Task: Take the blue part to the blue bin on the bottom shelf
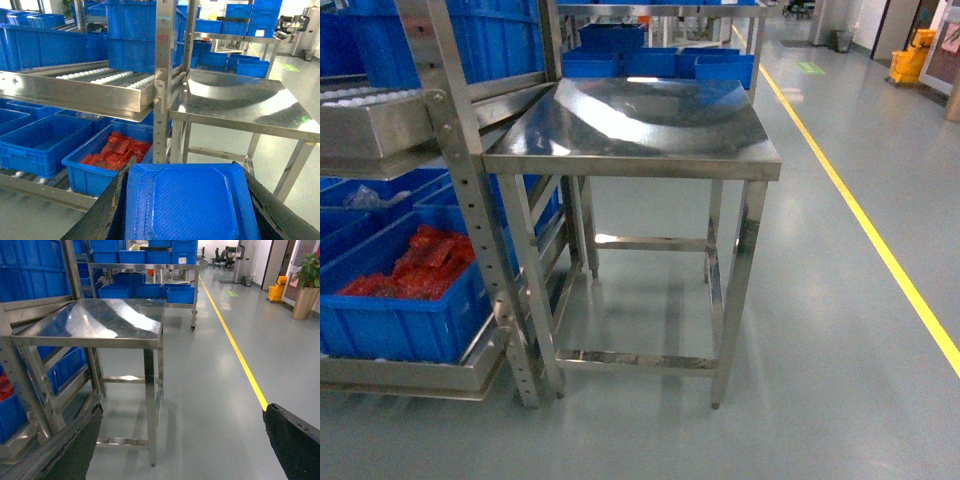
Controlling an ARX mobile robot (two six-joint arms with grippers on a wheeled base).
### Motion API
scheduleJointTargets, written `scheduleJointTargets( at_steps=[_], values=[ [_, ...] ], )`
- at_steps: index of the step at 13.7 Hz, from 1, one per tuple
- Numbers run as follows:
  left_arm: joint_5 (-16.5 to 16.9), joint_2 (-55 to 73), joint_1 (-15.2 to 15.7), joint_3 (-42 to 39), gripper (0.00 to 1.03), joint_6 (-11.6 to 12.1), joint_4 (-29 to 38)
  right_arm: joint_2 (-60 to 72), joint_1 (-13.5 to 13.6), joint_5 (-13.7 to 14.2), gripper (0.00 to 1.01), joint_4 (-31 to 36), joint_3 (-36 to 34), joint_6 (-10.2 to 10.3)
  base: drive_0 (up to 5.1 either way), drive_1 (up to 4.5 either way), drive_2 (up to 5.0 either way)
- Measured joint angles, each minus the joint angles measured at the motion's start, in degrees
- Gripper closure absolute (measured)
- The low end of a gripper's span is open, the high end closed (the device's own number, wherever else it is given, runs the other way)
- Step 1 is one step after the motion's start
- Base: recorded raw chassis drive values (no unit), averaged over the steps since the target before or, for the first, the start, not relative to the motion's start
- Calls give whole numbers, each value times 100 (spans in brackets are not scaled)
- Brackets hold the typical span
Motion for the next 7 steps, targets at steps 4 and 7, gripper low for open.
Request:
scheduleJointTargets(
  at_steps=[4, 7],
  values=[
    [7, 4, 0, 0, 59, 0, 2, 0, 0, 0, 3, 22, 0, 0, -4, 400, -409],
    [0, 0, 0, 0, 59, 0, 11, 0, 0, -2, 3, 7, 0, 0, -2, 404, -408]
  ],
)
